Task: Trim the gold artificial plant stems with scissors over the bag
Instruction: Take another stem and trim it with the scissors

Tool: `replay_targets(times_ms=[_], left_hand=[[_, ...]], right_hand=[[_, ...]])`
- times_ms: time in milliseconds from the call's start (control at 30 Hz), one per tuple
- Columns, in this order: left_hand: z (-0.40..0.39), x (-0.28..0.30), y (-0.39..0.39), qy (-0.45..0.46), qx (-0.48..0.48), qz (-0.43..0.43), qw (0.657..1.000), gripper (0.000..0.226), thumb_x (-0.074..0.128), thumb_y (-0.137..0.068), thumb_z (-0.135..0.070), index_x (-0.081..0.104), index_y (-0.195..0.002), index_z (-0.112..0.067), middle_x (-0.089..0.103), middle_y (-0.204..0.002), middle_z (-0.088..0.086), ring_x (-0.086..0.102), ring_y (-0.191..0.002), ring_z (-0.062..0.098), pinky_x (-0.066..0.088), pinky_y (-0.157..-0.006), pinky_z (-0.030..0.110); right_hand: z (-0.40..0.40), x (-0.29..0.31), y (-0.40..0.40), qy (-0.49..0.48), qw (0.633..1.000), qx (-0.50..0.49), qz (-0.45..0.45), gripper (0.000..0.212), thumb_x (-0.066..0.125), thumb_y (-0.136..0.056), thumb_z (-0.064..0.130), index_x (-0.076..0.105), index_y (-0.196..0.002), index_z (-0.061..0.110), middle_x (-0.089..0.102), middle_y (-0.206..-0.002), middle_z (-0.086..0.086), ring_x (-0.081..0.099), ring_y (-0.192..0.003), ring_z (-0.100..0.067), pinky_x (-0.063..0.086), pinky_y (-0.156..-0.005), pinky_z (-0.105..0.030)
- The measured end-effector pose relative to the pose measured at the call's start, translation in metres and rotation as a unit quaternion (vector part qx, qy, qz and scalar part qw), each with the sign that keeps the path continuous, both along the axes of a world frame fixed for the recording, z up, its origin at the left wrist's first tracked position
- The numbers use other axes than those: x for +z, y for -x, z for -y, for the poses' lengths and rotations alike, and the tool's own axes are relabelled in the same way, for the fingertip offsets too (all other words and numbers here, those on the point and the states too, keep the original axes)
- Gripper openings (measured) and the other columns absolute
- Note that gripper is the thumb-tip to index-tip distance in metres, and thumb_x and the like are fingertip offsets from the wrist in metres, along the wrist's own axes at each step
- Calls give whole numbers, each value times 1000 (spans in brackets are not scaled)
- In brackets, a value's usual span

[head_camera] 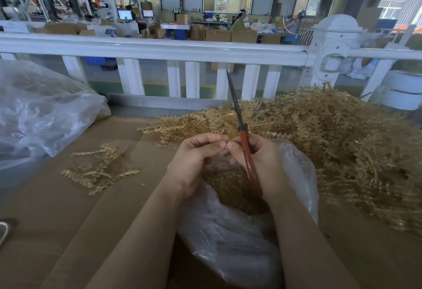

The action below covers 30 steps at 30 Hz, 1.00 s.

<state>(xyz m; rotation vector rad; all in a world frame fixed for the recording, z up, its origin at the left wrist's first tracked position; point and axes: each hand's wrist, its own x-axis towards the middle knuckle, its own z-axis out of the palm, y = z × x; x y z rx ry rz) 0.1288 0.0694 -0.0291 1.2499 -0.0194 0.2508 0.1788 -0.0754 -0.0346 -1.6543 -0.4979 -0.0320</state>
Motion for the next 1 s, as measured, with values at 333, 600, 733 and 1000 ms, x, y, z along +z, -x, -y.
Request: replay_targets(times_ms=[333,600,733,1000], left_hand=[[-2,1,-1,10,67,-14,998,9,75,-73,-22,75,-69,-14,65,-64,3,59,-55,9,50,-51,20],[-9,1,0,-90,186,53,977,27,67,-92,-15,69,-65,-21,60,-60,-8,50,-60,6,44,-64,21],[-10,1,0,-115,187,85,972,31,60,-97,-12,65,-67,-21,57,-62,-8,46,-62,7,40,-63,23],[-12,-2,-3,-94,160,84,979,27,55,-98,-4,64,-74,-12,56,-64,-5,46,-63,7,39,-64,23]], right_hand=[[3,-6,-4,21,998,-15,49,9,79,-85,26,71,-80,26,73,-75,7,68,-67,-3,54,-61,-17],[9,-6,0,245,939,-129,204,58,58,-69,83,58,-93,30,64,-83,16,61,-81,-1,51,-67,-21],[8,-5,0,289,916,-150,235,66,52,-70,85,54,-89,22,61,-82,12,59,-78,-8,56,-66,-31],[7,-4,-1,310,901,-149,265,61,57,-74,81,55,-84,21,60,-78,13,57,-73,-7,53,-62,-26]])
